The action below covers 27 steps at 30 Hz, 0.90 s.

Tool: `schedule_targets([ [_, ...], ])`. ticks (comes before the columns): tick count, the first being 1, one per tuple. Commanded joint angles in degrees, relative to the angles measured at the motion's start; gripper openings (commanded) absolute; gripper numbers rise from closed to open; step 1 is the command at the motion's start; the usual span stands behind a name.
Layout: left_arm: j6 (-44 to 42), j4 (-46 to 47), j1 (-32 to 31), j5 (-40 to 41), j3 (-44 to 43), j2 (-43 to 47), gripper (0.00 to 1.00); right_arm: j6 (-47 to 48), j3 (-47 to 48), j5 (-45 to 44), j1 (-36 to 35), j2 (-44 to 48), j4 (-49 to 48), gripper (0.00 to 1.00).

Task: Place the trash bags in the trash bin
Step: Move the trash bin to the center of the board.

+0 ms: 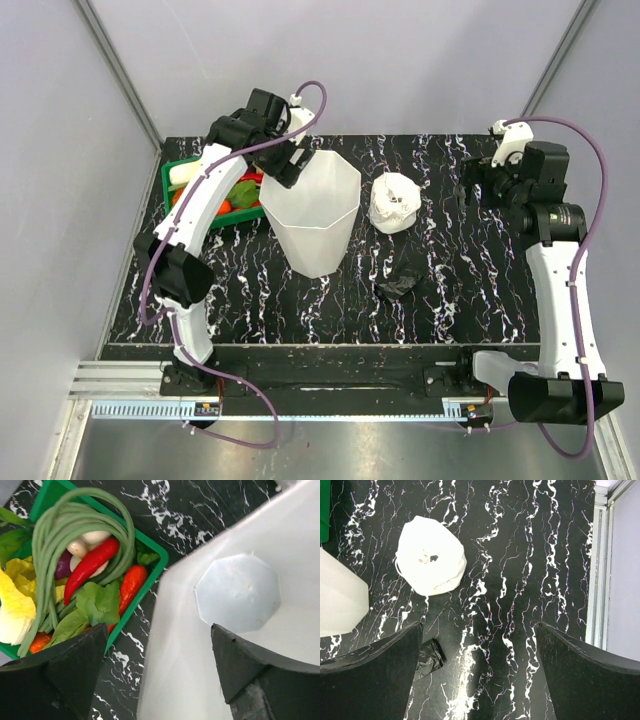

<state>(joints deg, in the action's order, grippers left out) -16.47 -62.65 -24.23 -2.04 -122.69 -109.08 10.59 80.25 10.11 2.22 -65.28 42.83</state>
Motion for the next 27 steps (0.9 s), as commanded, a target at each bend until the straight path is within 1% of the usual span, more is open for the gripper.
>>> schedule_targets([
  [1, -3.0, -2.8, 0.1, -3.3, 0.2, 1.1, 0.81, 1.1, -1.1, 0.1, -0.7, 2.3, -1.7, 1.0],
  [3, -3.2, -2.7, 0.1, -3.8, 1.3, 1.8, 0.7, 1.1, -1.5, 0.1, -0.6, 2.3, -1.6, 1.0],
  [5, -3.3, -2.5, 0.1, -3.9, 2.5, 3.0, 0.63, 1.1, -1.9, -0.2, -0.7, 2.5, -1.7, 1.0],
  [7, -3.5, -1.4, 0.1, -3.8, 4.6, 4.6, 0.59, 1.1, -2.5, -0.4, -0.6, 2.7, -2.0, 1.0],
  [8, -3.7, -1.0, 0.1, -3.7, 5.5, 5.1, 0.54, 1.1, -2.6, -0.4, -0.7, 2.7, -2.0, 1.0],
  [10, -3.8, -1.2, 0.1, -3.1, 6.2, 5.5, 0.35, 0.8, -2.7, -0.1, -0.7, 2.7, -2.1, 1.0],
  [11, -3.9, -1.3, 0.1, -2.6, 6.5, 5.6, 0.24, 0.7, -2.8, 0.2, -0.7, 2.8, -2.2, 1.0],
  [12, -3.9, -1.3, 0.2, -2.3, 6.9, 6.0, 0.19, 0.7, -2.9, 0.3, -0.7, 2.9, -2.2, 1.0],
  [14, -4.0, -1.2, 0.4, -1.6, 7.6, 6.9, 0.11, 0.7, -3.0, 0.1, -0.7, 3.2, -2.1, 1.0],
  [21, -6.8, -4.7, 1.6, 1.7, 8.7, 10.1, 0.0, 1.3, -3.3, -0.1, -0.6, 3.7, -2.2, 1.0],
  [24, -8.0, -6.3, 4.2, 1.9, 10.6, 11.3, 0.0, 1.5, -3.4, 0.3, -0.7, 3.8, -2.0, 1.0],
  [27, -9.5, -6.5, 8.9, 1.3, 14.0, 13.5, 0.0, 2.2, -4.0, 0.5, -0.7, 3.9, -2.0, 1.0],
])
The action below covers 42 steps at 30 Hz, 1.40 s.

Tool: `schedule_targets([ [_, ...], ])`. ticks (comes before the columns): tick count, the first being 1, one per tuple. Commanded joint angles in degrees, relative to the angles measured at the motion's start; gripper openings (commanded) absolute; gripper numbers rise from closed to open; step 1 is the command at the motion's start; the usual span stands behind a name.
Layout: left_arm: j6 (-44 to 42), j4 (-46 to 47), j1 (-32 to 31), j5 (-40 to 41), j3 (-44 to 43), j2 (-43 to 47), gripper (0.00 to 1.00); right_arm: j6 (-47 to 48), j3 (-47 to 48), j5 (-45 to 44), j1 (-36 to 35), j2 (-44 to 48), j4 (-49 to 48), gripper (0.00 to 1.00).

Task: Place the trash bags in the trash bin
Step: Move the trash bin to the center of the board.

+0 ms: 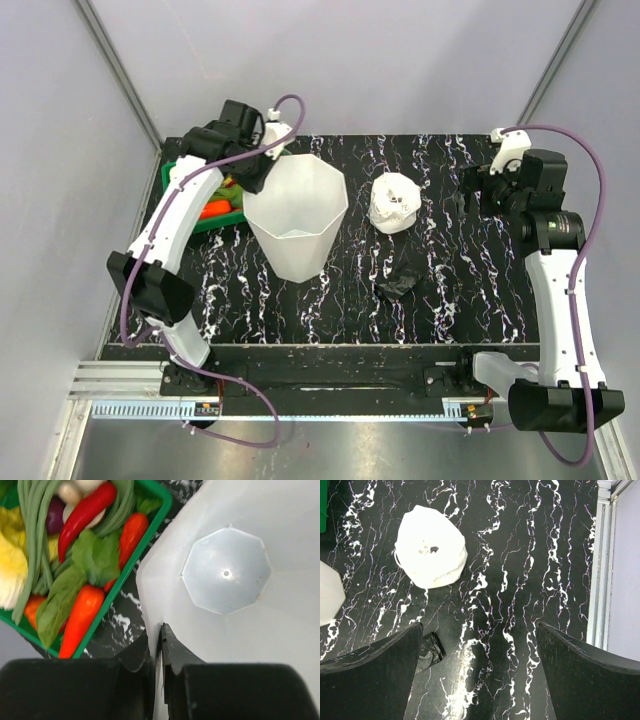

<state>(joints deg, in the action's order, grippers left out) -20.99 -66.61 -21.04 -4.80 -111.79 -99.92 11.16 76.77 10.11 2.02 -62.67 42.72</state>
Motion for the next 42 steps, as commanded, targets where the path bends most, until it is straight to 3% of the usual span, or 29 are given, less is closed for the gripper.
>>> schedule_targets([
  [1, -5.5, -2.6, 7.6, 3.4, 4.0, 5.5, 0.0, 2.1, -0.8, 0.7, -0.5, 1.5, -1.8, 1.0],
  [6, -8.0, -1.9, 15.1, 1.5, 9.6, 9.6, 0.0, 5.4, -2.0, 6.1, -0.5, 1.3, 1.3, 1.0],
  [12, -9.5, 0.5, 19.8, 1.7, 13.6, 12.5, 0.0, 12.9, -6.0, 10.8, -0.6, 1.1, 7.9, 1.0],
  [14, -9.4, 0.9, 20.3, 1.5, 14.0, 12.6, 0.07, 16.6, -7.9, 12.7, -1.0, 1.2, 10.2, 1.0],
  [18, -9.3, 1.5, 20.4, 1.2, 14.5, 12.0, 0.4, 22.7, -12.5, 13.9, -1.7, 1.4, 12.7, 1.0],
  [22, -8.9, 4.2, 20.6, 3.0, 16.7, 13.3, 0.61, 26.0, -15.8, 12.8, -1.7, 1.4, 14.1, 1.0],
  [26, -8.6, 6.0, 20.8, 2.5, 17.2, 15.2, 0.71, 27.3, -18.6, 12.1, -1.8, 2.4, 13.6, 1.0],
  [34, -7.0, 13.7, 20.9, 0.1, 11.3, 23.4, 0.79, 26.1, -19.8, 9.9, -3.3, 1.9, 10.8, 1.0],
  [36, -7.6, 13.8, 19.9, -3.4, 9.2, 25.8, 0.92, 24.4, -19.7, 7.0, -3.3, 0.6, 9.6, 1.0],
  [42, -10.0, 14.0, 0.2, 6.9, 7.7, 30.2, 0.94, 20.7, -20.3, 2.9, -3.3, -0.3, 6.8, 1.0],
])
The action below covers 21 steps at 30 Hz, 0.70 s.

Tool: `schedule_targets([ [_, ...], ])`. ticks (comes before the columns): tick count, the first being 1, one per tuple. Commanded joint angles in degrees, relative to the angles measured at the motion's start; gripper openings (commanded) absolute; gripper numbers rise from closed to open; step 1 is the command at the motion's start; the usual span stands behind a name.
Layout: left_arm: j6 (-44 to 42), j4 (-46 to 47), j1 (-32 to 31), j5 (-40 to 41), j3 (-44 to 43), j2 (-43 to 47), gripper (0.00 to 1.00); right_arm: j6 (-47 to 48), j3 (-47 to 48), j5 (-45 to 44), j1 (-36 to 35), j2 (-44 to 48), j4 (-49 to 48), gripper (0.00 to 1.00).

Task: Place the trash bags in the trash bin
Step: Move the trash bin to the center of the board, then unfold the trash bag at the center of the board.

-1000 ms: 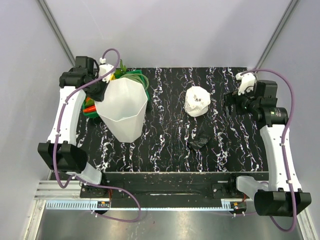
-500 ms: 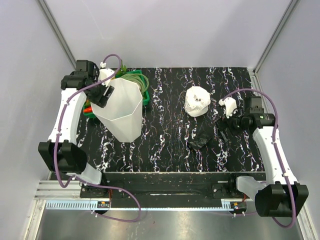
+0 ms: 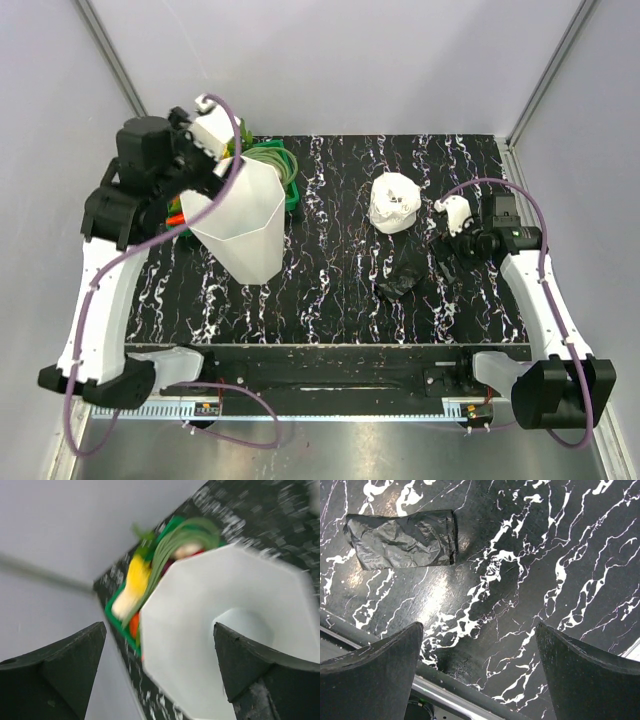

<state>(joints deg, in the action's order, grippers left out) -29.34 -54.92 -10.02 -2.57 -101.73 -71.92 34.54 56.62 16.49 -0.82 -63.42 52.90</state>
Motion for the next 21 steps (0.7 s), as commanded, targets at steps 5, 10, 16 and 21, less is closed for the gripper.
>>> schedule_targets([
  [5, 0.1, 0.1, -27.4, 10.5, -4.1, -1.5, 0.94, -7.2, 0.3, -9.5, -0.4, 0.5, -6.9, 0.99],
  [10, -1.3, 4.3, -43.5, 18.2, 0.7, -9.0, 0.93, -10.9, 1.7, -15.8, -0.3, -2.1, -8.3, 0.96],
  [16, -0.9, 8.2, -53.1, 19.2, 1.5, -20.6, 0.93, -14.2, 0.4, -19.3, 0.0, -2.5, -11.4, 0.96],
  [21, 0.6, 11.7, -58.3, 19.3, -0.7, -29.2, 0.94, -17.0, 0.9, -21.3, 3.5, -2.9, -13.1, 0.96],
])
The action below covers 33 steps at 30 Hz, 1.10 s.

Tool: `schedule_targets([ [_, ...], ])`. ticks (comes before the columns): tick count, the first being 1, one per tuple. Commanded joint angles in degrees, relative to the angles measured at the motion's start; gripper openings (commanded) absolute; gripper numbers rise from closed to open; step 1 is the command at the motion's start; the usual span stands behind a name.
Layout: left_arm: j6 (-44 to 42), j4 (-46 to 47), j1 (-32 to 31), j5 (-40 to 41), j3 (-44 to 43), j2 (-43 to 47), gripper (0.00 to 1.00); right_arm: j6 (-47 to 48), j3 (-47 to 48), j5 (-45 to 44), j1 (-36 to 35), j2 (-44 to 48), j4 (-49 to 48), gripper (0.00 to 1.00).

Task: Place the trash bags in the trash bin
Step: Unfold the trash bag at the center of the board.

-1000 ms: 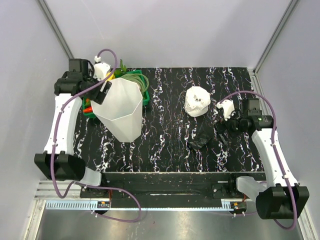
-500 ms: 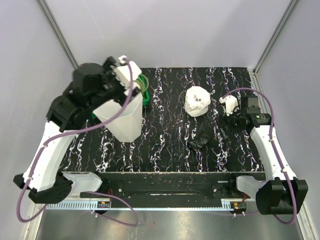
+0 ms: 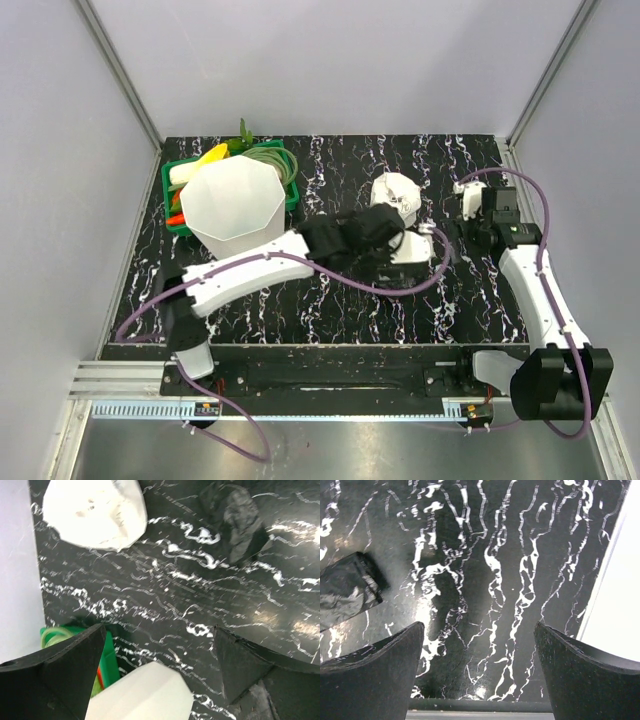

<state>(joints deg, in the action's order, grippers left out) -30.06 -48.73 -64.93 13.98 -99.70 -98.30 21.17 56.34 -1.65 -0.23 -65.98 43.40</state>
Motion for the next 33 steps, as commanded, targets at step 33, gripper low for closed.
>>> schedule_targets([
  [33, 2.6, 19.8, -8.9, 6.5, -2.0, -31.2, 0.9, -4.8, 4.0, 11.2, 20.2, -5.4, -2.5, 0.95],
])
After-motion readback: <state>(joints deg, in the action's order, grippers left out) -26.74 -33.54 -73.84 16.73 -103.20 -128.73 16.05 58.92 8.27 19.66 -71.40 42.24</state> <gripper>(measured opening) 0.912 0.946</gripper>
